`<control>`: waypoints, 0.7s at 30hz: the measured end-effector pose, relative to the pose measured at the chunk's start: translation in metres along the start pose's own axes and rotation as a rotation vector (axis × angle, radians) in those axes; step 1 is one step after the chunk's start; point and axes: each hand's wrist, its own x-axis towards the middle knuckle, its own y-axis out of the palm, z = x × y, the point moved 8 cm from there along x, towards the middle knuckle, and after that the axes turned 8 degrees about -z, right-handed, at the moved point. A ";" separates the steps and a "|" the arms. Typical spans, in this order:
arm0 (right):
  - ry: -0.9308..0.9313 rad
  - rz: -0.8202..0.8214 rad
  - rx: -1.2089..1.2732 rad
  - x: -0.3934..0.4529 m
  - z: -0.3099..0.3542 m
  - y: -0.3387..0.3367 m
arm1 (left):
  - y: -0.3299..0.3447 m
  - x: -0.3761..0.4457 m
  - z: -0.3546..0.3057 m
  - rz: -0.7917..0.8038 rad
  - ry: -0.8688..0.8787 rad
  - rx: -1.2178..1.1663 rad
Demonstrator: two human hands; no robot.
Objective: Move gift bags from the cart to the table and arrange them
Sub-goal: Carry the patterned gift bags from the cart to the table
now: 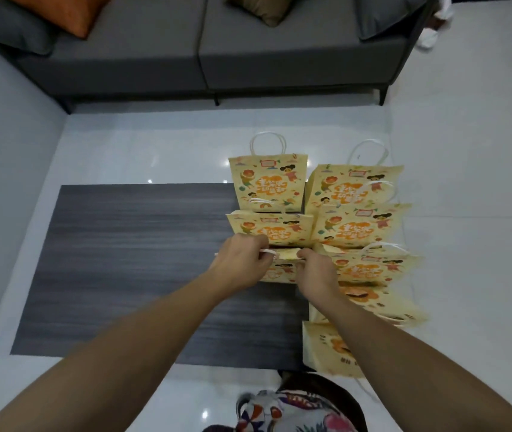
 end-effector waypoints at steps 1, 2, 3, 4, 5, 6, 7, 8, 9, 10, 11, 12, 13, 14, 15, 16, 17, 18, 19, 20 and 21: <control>0.019 -0.011 0.018 0.003 -0.002 0.002 | 0.001 0.005 0.000 -0.009 0.001 -0.021; 0.035 -0.020 0.038 0.006 -0.003 0.003 | 0.000 0.010 -0.002 -0.022 0.005 -0.038; 0.042 -0.030 0.051 0.008 -0.003 0.003 | -0.001 0.014 -0.005 -0.031 0.013 -0.044; 0.042 -0.039 0.058 0.011 -0.003 0.002 | -0.002 0.019 -0.009 -0.037 0.024 -0.042; 0.036 -0.047 0.059 0.013 -0.002 0.000 | -0.003 0.024 -0.013 -0.039 0.037 -0.038; 0.033 -0.051 0.058 0.015 -0.003 -0.001 | -0.003 0.028 -0.016 -0.037 0.047 -0.034; 0.035 -0.053 0.052 0.016 -0.004 -0.002 | -0.004 0.030 -0.019 -0.033 0.057 -0.030; 0.041 -0.056 0.043 0.017 -0.006 -0.004 | -0.004 0.032 -0.022 -0.029 0.066 -0.027; 0.047 -0.060 0.036 0.019 -0.009 -0.006 | -0.004 0.034 -0.025 -0.026 0.073 -0.025; 0.051 -0.065 0.036 0.020 -0.011 -0.007 | -0.005 0.035 -0.027 -0.026 0.077 -0.025; 0.051 -0.072 0.043 0.020 -0.012 -0.009 | -0.005 0.036 -0.029 -0.030 0.078 -0.026; 0.048 -0.079 0.053 0.021 -0.013 -0.011 | -0.005 0.036 -0.031 -0.036 0.077 -0.028; 0.045 -0.085 0.056 0.021 -0.014 -0.013 | -0.004 0.036 -0.032 -0.034 0.072 -0.029; 0.039 -0.087 0.047 0.021 -0.015 -0.015 | -0.002 0.035 -0.033 -0.024 0.063 -0.027; 0.030 -0.081 0.029 0.021 -0.017 -0.015 | 0.001 0.035 -0.033 -0.012 0.051 -0.025; 0.019 -0.068 0.009 0.022 -0.018 -0.014 | 0.003 0.035 -0.032 -0.007 0.038 -0.021; 0.007 -0.052 -0.012 0.021 -0.019 -0.012 | 0.005 0.034 -0.031 -0.007 0.024 -0.020; -0.007 -0.039 -0.032 0.021 -0.018 -0.010 | 0.005 0.034 -0.030 -0.009 0.009 -0.021; -0.019 -0.032 -0.050 0.020 -0.018 -0.009 | 0.006 0.033 -0.028 -0.010 -0.003 -0.023; -0.030 -0.035 -0.064 0.019 -0.016 -0.009 | 0.007 0.032 -0.027 -0.007 -0.012 -0.023; -0.043 -0.042 -0.076 0.017 -0.014 -0.009 | 0.007 0.030 -0.026 -0.005 -0.014 -0.025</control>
